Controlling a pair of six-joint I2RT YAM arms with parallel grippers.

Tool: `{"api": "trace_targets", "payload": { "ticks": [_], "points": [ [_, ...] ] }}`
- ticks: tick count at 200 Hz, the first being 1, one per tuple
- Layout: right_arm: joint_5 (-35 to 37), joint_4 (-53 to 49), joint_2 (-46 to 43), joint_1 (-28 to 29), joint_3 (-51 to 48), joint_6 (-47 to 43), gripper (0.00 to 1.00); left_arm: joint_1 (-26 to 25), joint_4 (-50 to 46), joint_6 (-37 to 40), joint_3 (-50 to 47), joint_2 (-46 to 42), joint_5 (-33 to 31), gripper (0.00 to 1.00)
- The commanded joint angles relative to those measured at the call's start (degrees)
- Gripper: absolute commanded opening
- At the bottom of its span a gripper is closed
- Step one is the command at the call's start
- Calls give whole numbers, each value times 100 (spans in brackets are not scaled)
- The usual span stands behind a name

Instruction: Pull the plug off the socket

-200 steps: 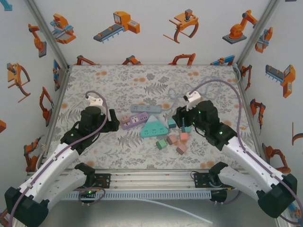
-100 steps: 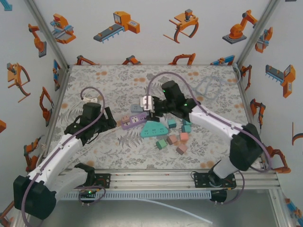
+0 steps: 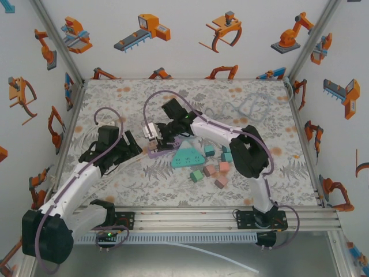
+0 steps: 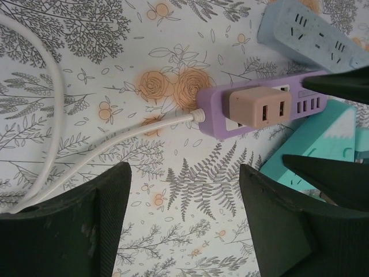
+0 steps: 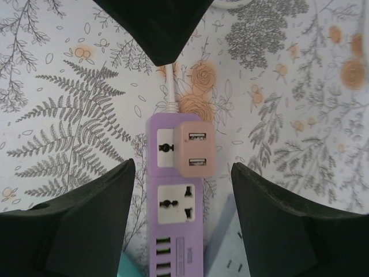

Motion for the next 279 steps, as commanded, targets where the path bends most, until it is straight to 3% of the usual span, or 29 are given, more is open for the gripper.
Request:
{"api": "trace_targets", "payload": {
  "ticks": [1, 24, 56, 102, 122, 155, 220, 279],
  "points": [
    [-364, 167, 318, 21, 308, 271, 60, 36, 328, -181, -130, 141, 188, 70],
    [-484, 307, 584, 21, 472, 501, 51, 40, 660, -208, -231, 309, 344, 70],
    [-555, 322, 724, 20, 571, 662, 28, 32, 1277, -387, -443, 567, 460, 64],
    [-602, 344, 685, 21, 434, 705, 17, 7, 1842, -688, -433, 1174, 468, 58],
    [-583, 390, 659, 30, 363, 748, 16, -21, 2094, -760, -433, 1427, 474, 51],
    [-556, 551, 603, 30, 238, 863, 16, -73, 2135, -776, -336, 1800, 484, 50],
    [-625, 1166, 446, 30, 25, 1365, 15, -143, 1613, -630, -313, 2113, 501, 44],
    [-784, 1547, 366, 30, 71, 1818, 11, -180, 1427, -638, -768, 1954, 342, 43]
  ]
}}
